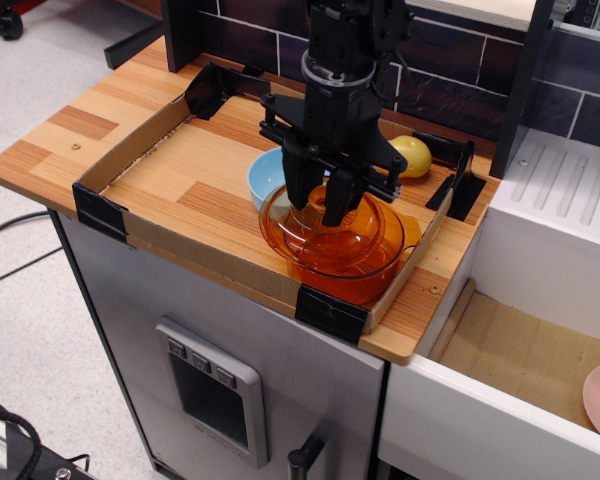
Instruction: Put lid on pot
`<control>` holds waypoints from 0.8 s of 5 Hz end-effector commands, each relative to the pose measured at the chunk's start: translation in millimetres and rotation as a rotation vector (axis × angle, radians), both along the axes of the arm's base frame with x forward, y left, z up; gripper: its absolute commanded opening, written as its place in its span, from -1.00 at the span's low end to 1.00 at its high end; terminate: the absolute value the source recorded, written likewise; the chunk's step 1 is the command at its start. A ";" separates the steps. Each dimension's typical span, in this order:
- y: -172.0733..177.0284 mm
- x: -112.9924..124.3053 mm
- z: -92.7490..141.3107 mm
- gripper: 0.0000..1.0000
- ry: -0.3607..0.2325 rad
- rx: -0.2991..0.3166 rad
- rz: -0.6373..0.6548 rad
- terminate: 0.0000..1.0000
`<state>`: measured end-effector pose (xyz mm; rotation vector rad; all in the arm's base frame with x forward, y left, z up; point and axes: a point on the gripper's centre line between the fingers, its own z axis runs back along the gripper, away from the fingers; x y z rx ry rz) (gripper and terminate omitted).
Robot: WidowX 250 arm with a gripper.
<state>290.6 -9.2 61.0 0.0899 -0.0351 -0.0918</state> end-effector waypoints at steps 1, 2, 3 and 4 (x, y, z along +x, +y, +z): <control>-3.0 8.9 6.8 -1.00 -0.019 -0.007 0.014 -1.00; -6.5 11.6 5.3 -1.00 -0.004 -0.010 0.017 -1.00; -8.2 18.3 7.8 -1.00 0.005 -0.023 0.036 -1.00; -8.9 18.7 16.6 1.00 -0.010 -0.037 0.014 -1.00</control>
